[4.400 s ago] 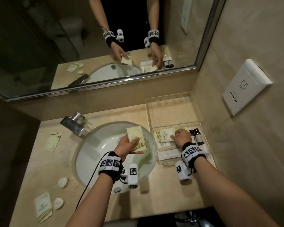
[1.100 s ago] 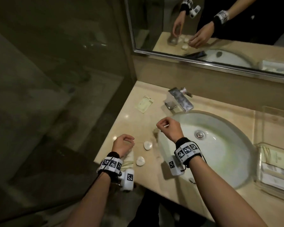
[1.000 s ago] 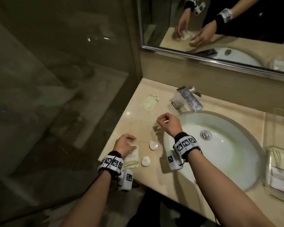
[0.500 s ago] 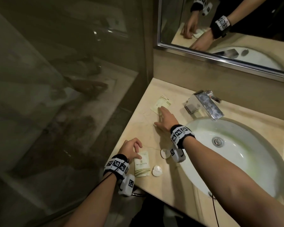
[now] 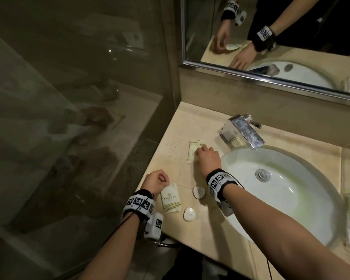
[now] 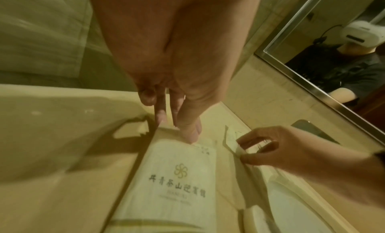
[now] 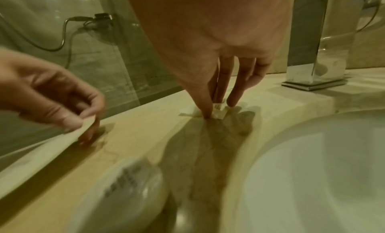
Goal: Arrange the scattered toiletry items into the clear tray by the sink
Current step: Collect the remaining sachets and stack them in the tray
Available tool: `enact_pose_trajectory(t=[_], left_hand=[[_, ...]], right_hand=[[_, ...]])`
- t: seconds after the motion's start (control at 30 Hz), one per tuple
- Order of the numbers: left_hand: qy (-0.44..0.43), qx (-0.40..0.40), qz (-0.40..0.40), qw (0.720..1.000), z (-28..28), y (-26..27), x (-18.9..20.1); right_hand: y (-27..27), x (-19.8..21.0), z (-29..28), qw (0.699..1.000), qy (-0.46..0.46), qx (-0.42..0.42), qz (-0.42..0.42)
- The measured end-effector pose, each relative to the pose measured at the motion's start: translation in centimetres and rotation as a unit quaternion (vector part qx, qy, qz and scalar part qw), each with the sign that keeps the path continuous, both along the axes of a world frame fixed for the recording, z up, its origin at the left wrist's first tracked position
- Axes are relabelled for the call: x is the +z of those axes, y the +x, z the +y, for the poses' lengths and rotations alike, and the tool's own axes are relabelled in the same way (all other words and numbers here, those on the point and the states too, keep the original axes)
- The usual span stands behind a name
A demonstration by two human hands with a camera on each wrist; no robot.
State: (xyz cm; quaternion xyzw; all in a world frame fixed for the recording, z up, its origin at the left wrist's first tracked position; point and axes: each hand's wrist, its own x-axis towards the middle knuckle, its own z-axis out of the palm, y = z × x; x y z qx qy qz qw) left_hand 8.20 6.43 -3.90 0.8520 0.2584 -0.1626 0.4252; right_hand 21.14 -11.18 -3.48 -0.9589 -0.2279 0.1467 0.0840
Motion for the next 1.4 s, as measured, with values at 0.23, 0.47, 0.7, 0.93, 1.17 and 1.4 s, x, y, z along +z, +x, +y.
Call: enact_pose_trajectory(t=[0.23,0.47,0.7,0.93,1.17,1.4], left_hand=[[-0.028,0.076,-0.036,0.996,-1.1,1.4,2.4],[-0.053,0.115,-0.083,0.988,-2.5,2.4,5.3],[-0.053,0.082,-0.109,0.989,-6.0,5.4,8.1],[-0.165,0.054,-0.135,0.976,-13.5,8.7,11.6],[-0.23,0.019,-0.149,0.962,-23.4,10.3,14.2],[-0.273,-0.02,-0.131,0.953,-32.4,11.5,15.4]], right_hand=[[-1.3,-0.6,-2.0,1.0,-0.017,0.014,0.005],[-0.9,0.7,-5.2,0.995,0.078,-0.043,0.04],[-0.2,5.5,-10.2,0.911,0.337,-0.216,0.101],[-0.3,10.1,-17.5,0.715,0.566,-0.333,0.24],[-1.4,12.1,-27.6,0.676,0.599,-0.379,0.199],[-2.9,13.3,-37.6,0.665,0.603,-0.416,0.145]])
